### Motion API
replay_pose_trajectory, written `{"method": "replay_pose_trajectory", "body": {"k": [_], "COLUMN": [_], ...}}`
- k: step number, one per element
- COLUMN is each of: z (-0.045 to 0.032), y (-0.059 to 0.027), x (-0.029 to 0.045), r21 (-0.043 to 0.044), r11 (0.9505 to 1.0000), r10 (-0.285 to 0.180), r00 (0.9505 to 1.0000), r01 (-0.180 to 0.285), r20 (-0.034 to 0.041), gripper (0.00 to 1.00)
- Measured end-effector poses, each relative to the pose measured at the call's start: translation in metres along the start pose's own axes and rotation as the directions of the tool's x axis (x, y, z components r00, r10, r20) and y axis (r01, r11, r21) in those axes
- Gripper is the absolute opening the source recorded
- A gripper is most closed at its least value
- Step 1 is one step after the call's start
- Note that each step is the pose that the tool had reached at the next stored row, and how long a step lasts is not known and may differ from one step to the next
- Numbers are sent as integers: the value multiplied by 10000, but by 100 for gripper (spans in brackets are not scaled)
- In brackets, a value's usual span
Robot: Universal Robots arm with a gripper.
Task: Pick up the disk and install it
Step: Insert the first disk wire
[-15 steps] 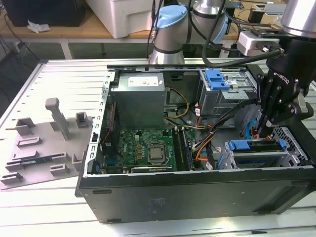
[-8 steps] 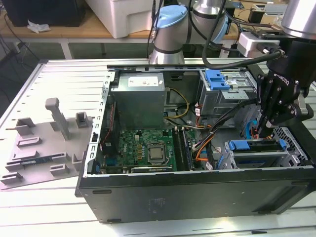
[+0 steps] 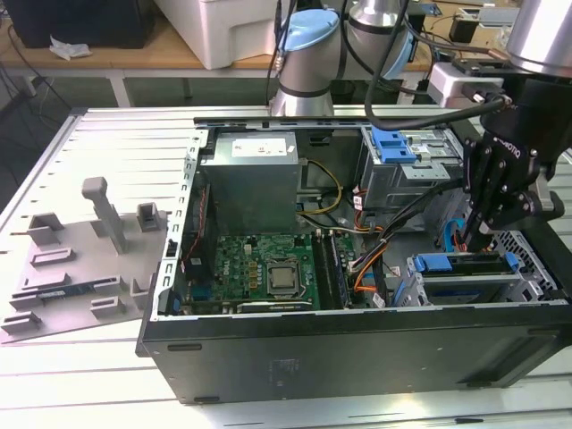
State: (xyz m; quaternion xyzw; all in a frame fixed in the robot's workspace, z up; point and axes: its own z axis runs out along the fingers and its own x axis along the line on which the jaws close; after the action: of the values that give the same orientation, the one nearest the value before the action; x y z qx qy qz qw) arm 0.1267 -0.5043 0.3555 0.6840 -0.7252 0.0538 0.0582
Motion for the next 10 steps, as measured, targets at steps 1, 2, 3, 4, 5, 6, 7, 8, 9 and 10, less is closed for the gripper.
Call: {"method": "replay_pose_trajectory", "body": {"k": [1,2,3,4,5,6,7,8,9,10], "z": [3,7,10,15,28,37,40,43,47,52], "y": [0,0,0,0,0,0,0,0,0,0], "x": [0,-1,-1,-2,-3,-4,-4,-4,-5,-6], "r21": [0,0,0,0,0,0,0,0,0,0], "r11": [10000,10000,10000,10000,10000,10000,10000,10000,10000,10000], "r10": [0,0,0,0,0,0,0,0,0,0], "r00": [10000,10000,10000,10000,10000,10000,10000,10000,10000,10000], "r01": [0,0,0,0,0,0,0,0,0,0], "r20": [0,1,0,1,1,1,0,0,1,1], "gripper": [16,16,16,16,16,16,16,16,16,16]}}
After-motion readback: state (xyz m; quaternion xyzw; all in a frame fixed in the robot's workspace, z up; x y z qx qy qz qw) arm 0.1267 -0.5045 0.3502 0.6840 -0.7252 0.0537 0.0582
